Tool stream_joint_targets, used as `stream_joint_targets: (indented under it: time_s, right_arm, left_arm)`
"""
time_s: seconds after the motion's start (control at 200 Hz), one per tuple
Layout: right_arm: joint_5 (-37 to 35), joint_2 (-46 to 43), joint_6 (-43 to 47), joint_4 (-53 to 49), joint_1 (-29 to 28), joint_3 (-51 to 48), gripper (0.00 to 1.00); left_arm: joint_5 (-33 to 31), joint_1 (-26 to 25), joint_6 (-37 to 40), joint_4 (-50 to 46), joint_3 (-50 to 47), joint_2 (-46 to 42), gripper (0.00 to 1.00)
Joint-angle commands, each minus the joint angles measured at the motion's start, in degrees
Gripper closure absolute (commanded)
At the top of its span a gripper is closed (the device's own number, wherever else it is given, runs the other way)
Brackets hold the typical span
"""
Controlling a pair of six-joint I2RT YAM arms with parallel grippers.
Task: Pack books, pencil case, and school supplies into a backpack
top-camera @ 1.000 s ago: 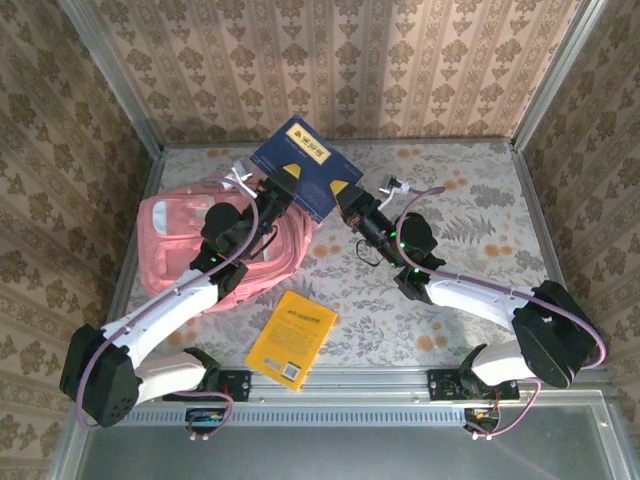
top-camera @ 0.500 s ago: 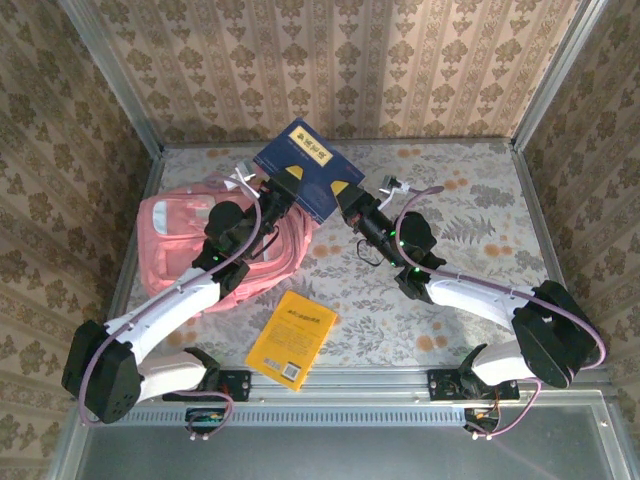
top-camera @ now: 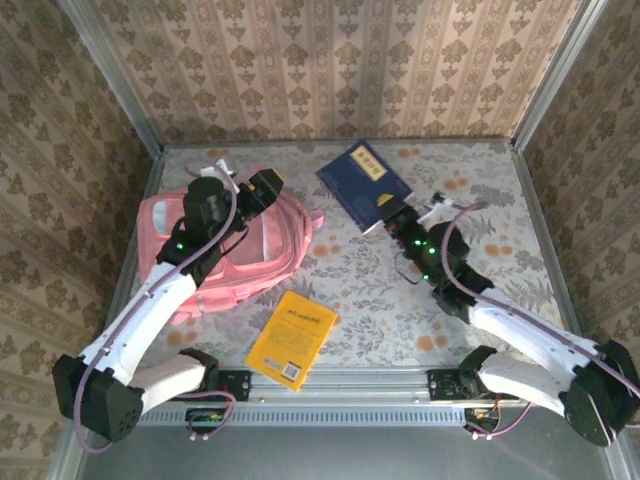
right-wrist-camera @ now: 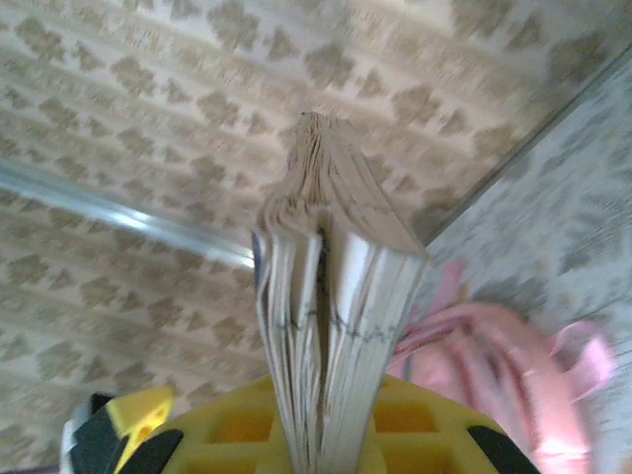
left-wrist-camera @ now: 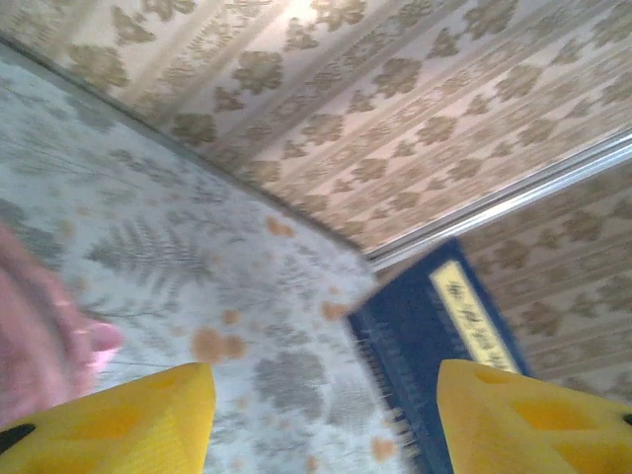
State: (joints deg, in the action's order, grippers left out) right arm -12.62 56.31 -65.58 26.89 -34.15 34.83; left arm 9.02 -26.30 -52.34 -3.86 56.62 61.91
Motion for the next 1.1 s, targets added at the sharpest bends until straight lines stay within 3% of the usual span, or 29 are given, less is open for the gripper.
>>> stream_joint_targets:
  time_s: [0.0, 0.275, 0.435, 0.905, 1.09]
  right_arm:
    - [-3.7, -5.2, 4.5, -8.6, 2.9, -3.2, 1.00]
    - [-0.6, -10.4, 7.7, -11.9, 5.0, -6.5, 1.00]
    - [0.3, -10.7, 8.7, -12.2, 5.3, -6.9, 1.00]
    - [4.8, -6.6, 7.2, -8.8, 7.5, -9.1, 1.00]
    - [6.1, -3.9, 6.0, -6.5, 8.0, -9.8, 1.00]
  left_arm:
    - [1.0, 3.1, 12.7, -22.0, 4.1, 2.8, 0.33]
    - [-0.8, 8.8, 19.6, -36.1, 13.3, 18.1, 0.33]
    - [2.2, 10.6, 19.5, -34.5, 13.9, 23.9, 0.39]
    - [9.8, 10.7, 21.0, -29.2, 16.2, 34.3, 0.70]
    - [10.2, 10.2, 21.8, -29.0, 17.4, 37.9, 0.73]
